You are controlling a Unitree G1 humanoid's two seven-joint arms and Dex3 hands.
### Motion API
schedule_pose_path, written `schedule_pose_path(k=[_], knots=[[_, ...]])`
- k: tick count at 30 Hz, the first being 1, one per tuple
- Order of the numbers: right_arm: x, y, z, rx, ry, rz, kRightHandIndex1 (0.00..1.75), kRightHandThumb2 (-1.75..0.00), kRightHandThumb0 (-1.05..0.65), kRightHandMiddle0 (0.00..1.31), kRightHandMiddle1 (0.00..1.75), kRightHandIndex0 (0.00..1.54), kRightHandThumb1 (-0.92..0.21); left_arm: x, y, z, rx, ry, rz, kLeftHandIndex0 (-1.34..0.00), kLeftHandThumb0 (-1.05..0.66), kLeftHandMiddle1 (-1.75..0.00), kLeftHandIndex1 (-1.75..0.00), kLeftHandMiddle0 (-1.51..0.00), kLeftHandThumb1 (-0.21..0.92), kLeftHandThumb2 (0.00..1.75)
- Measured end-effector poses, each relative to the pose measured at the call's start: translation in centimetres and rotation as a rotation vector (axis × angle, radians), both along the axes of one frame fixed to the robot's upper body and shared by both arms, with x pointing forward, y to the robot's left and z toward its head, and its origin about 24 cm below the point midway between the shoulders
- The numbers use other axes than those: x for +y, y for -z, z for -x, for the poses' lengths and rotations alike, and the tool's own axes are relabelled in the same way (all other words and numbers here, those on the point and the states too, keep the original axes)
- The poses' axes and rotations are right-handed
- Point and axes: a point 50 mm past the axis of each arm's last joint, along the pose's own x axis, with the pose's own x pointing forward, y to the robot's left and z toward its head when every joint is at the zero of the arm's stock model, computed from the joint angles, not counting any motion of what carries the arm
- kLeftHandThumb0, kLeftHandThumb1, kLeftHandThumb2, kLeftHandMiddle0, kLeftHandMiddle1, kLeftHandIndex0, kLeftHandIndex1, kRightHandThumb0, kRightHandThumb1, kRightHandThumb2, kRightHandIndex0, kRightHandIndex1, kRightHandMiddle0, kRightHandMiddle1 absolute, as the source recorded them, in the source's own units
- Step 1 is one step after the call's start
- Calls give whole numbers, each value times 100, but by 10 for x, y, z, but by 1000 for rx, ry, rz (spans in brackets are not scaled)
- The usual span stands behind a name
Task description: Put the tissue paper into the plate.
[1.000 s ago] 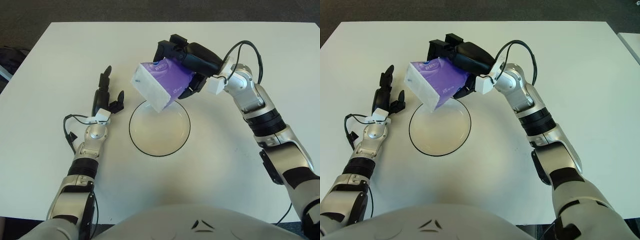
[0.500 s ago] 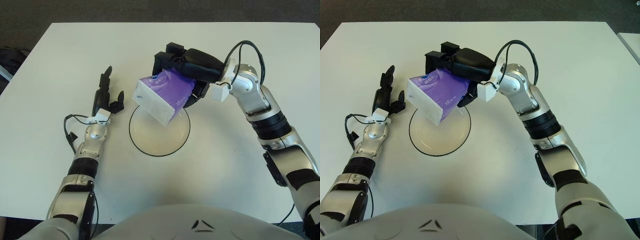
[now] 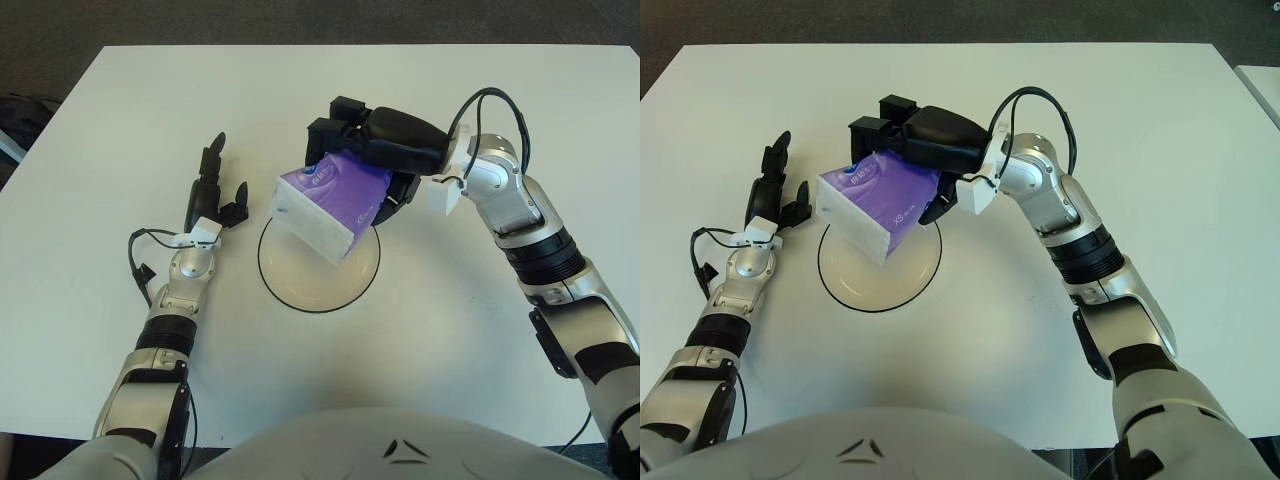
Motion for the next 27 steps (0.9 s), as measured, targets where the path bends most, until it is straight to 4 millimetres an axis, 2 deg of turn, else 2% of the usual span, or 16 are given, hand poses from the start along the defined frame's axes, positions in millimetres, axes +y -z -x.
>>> schedule_pose_path(k=[14,16,18,20,21,22,24,25,27], knots=[[3,2,6,-56,-50,23,175,-129,-47,60,175,108,-33,0,0,0,0,0,0,0,-78,-1,-35,-18,92,87],[3,3,6,-59,-47,28,175,-123,-45,56,175,101,-38,0,0,0,0,0,0,0,-78,-1,-35,-18,92,87],[3,3,6,-64,-43,34,175,-105,-42,45,175,85,-52,0,0,0,0,0,0,0,-78,-1,-34,-18,92,87],[3,3,6,-65,-41,36,175,-97,-40,41,175,78,-58,0,0,0,0,0,0,0,-77,-1,-33,-19,92,87],[3,4,6,-66,-41,36,175,-87,-39,36,175,65,-66,0,0,0,0,0,0,0,-77,-1,-32,-19,92,86],[3,4,6,-66,-40,36,175,-83,-39,34,175,60,-69,0,0,0,-1,1,0,0,-77,-1,-32,-19,92,86],[3,4,6,-64,-39,37,166,-68,-37,27,175,43,-80,0,-1,0,-2,1,-1,0,-77,-2,-29,-20,92,86],[3,5,7,-63,-38,37,163,-65,-37,26,175,40,-82,0,-1,0,-3,2,-1,0,-77,-2,-27,-20,92,86],[3,6,8,-60,-37,36,142,-57,-36,22,175,33,-88,-1,-1,0,-5,4,-2,0,-76,-2,-22,-21,92,87]])
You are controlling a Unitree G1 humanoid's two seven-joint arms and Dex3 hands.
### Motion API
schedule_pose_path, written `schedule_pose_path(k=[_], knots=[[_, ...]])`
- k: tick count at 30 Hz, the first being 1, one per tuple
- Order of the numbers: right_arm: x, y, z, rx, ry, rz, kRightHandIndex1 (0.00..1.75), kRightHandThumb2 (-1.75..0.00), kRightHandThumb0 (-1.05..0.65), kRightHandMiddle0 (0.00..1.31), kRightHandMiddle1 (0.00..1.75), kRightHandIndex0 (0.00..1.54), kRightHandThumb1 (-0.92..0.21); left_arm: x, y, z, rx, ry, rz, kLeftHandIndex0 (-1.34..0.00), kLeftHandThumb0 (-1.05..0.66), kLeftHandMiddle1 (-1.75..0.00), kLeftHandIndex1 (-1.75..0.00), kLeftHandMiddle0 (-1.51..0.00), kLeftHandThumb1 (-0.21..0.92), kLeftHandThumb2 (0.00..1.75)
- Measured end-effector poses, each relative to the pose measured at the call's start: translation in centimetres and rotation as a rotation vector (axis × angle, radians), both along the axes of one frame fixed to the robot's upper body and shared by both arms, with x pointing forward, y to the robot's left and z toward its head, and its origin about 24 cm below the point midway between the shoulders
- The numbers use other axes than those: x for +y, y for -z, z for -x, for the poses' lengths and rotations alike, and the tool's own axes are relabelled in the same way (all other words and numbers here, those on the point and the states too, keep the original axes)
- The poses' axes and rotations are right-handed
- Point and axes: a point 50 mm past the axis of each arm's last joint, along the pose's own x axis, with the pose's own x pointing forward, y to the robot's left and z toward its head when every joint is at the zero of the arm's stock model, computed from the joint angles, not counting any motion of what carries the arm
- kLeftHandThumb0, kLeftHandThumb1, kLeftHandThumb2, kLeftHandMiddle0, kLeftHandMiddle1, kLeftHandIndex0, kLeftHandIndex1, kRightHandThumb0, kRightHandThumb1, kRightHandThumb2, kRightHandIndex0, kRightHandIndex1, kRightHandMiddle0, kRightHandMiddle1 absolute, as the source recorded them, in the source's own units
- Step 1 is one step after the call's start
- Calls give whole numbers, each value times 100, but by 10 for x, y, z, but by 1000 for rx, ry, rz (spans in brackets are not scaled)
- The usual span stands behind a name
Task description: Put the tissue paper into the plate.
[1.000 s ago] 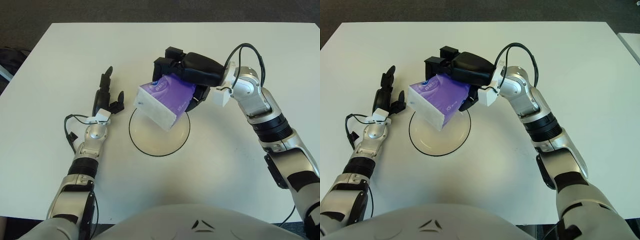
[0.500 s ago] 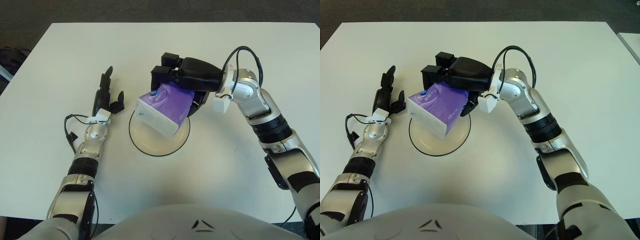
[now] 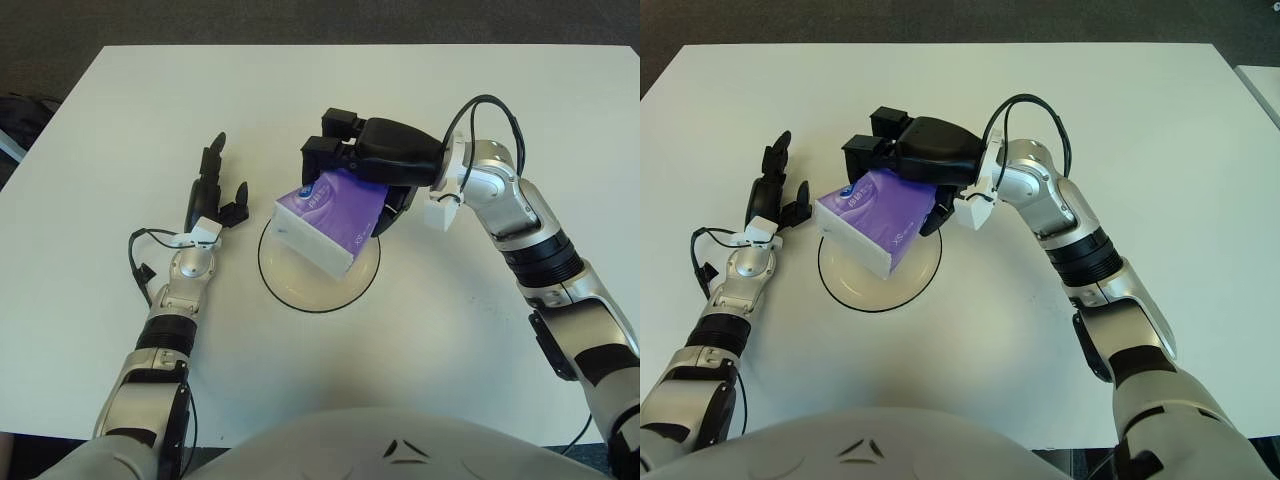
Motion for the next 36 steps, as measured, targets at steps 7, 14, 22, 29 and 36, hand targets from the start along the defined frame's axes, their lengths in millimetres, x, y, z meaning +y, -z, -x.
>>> schedule_pose_path(k=[7,14,22,29,36], knots=[[-1,5,1,11,7,3,103,-47,-61,1,128,28,-92,-1,-2,1,-11,6,-5,0,-74,-2,-19,-23,92,87],[-1,5,0,-16,32,-1,91,-52,-66,0,129,27,-92,-2,-4,2,-31,23,-4,0,-75,-2,-23,-24,92,87],[-2,5,-1,-43,51,-15,80,-57,-65,0,125,27,-92,-4,-5,4,-37,34,-1,0,-77,-1,-21,-23,92,88],[-3,6,-1,-52,62,-25,76,-59,-66,0,124,28,-92,-6,-5,5,-38,42,2,0,-79,0,-19,-22,92,89],[-4,6,-2,-68,79,-29,72,-63,-67,0,126,29,-92,-7,-3,5,-8,33,1,0,-78,0,-28,-22,92,88]])
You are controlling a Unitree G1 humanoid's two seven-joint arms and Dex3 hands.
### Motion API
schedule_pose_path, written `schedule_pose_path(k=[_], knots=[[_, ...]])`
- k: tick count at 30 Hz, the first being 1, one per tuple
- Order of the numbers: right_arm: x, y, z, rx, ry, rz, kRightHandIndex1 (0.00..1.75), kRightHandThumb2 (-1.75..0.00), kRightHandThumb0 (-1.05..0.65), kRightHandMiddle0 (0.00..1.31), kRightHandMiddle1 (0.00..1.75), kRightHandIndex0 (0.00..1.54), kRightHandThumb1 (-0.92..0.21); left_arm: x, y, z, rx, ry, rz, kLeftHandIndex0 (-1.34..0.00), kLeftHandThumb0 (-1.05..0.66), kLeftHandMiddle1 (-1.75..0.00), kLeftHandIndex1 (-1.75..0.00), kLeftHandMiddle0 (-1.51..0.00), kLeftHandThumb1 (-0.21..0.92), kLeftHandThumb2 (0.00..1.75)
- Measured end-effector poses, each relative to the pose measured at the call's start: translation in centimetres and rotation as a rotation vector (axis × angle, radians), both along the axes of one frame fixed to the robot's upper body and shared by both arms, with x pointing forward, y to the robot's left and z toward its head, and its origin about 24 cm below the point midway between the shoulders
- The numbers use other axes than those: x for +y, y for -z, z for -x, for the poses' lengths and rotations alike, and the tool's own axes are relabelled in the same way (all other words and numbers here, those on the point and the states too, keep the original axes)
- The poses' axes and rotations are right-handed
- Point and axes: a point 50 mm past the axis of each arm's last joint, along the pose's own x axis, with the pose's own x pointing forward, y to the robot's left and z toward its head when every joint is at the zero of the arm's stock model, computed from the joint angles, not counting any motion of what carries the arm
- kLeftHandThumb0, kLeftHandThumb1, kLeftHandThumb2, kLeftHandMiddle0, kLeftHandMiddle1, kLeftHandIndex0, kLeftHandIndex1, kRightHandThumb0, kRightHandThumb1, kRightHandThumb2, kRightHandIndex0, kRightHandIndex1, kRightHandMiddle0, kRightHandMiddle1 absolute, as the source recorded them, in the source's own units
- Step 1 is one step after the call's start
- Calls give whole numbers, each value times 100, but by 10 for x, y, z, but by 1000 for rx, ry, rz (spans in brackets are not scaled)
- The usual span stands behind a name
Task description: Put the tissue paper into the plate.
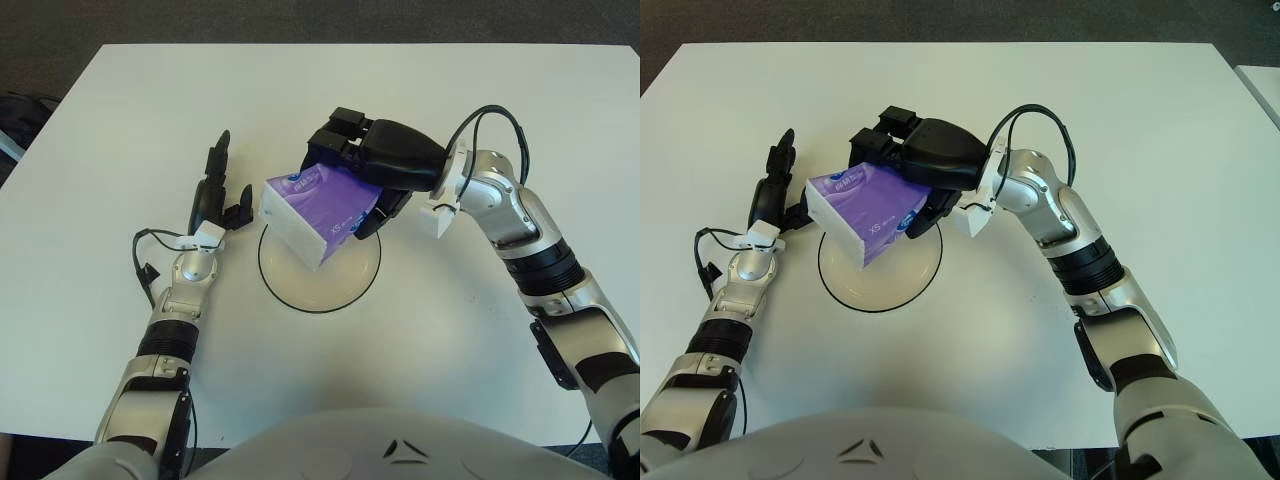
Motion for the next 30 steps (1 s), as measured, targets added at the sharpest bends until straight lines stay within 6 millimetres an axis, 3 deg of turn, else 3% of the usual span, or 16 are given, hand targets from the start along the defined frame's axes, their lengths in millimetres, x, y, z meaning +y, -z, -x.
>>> schedule_pose_path(k=[6,10,11,14,17,22,30], knots=[[-1,1,0,-6,11,-7,65,-65,-68,0,118,30,-92,-1,1,0,11,-8,2,0,-76,0,-31,-22,92,88],[-1,2,-1,-14,21,2,49,-65,-71,0,99,28,-92,-2,1,0,11,-11,8,0,-77,0,-31,-21,92,88],[-1,2,-1,-15,23,3,40,-64,-74,0,90,26,-92,-2,1,0,11,-11,8,0,-77,0,-31,-21,92,88],[-1,3,-2,-9,28,10,15,-55,-89,0,41,10,-92,-2,1,0,11,-11,9,0,-77,0,-29,-20,92,87],[-2,4,-3,13,32,39,5,-48,-99,0,14,3,-92,-2,1,0,11,-11,11,0,-77,0,-27,-19,92,87],[-5,7,-4,55,34,88,1,-39,-104,0,2,0,-92,-2,1,0,11,-9,14,0,-77,0,-25,-19,92,88],[-7,8,-4,85,25,111,0,-33,-105,0,0,0,-92,-3,1,0,14,0,16,0,-77,-1,-24,-20,92,90]])
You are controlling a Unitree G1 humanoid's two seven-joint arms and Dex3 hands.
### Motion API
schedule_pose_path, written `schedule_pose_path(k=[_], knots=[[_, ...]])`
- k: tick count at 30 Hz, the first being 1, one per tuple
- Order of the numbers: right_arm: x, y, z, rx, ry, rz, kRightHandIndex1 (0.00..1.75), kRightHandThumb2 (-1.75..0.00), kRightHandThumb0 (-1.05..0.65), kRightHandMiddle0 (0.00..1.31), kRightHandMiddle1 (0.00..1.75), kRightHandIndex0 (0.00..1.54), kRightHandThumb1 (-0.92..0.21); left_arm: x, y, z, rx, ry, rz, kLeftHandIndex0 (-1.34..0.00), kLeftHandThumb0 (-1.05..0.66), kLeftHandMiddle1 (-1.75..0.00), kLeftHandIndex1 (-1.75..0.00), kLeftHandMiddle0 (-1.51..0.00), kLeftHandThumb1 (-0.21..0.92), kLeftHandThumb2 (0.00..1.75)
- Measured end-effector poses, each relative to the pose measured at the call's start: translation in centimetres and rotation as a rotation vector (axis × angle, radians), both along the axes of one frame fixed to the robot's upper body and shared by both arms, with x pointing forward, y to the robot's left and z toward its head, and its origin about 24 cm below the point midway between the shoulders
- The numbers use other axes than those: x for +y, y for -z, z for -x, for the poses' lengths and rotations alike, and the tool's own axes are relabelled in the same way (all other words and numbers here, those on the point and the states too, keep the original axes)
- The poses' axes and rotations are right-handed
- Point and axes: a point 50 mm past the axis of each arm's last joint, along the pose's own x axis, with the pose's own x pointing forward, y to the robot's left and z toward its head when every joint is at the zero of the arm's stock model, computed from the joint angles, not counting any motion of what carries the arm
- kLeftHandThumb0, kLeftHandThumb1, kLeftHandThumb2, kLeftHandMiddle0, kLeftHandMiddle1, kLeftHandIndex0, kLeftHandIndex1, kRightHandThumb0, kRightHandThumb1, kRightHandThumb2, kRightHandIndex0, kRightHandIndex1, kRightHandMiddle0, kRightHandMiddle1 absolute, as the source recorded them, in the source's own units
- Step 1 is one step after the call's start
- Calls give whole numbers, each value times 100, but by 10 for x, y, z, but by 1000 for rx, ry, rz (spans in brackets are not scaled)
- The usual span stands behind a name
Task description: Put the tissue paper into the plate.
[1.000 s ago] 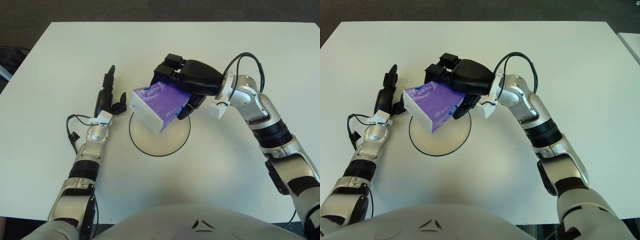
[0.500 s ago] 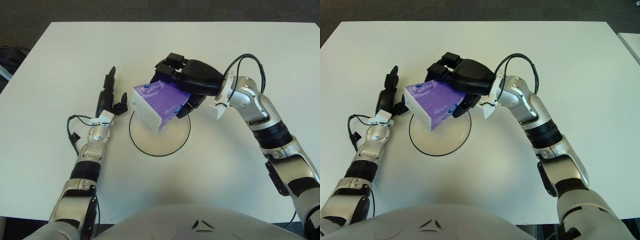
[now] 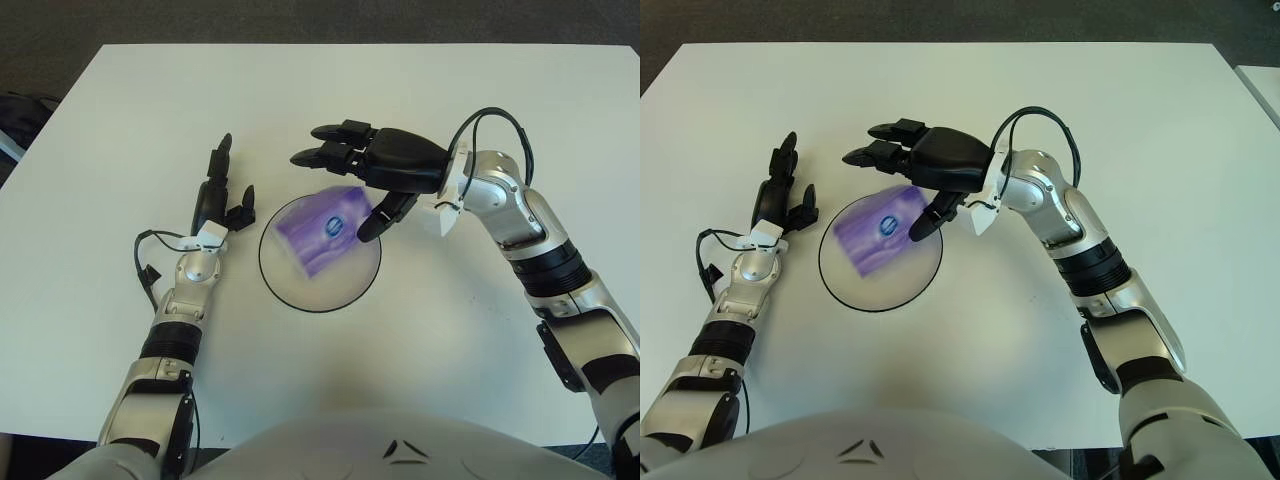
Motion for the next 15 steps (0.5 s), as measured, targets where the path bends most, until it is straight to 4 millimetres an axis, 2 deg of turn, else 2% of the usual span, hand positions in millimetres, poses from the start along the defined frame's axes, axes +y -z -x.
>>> schedule_pose_path(k=[15], knots=[[0,1,-1,7,0,6,0,-32,-105,0,0,0,-92,0,0,0,2,8,0,0,-76,0,-24,-18,92,89]])
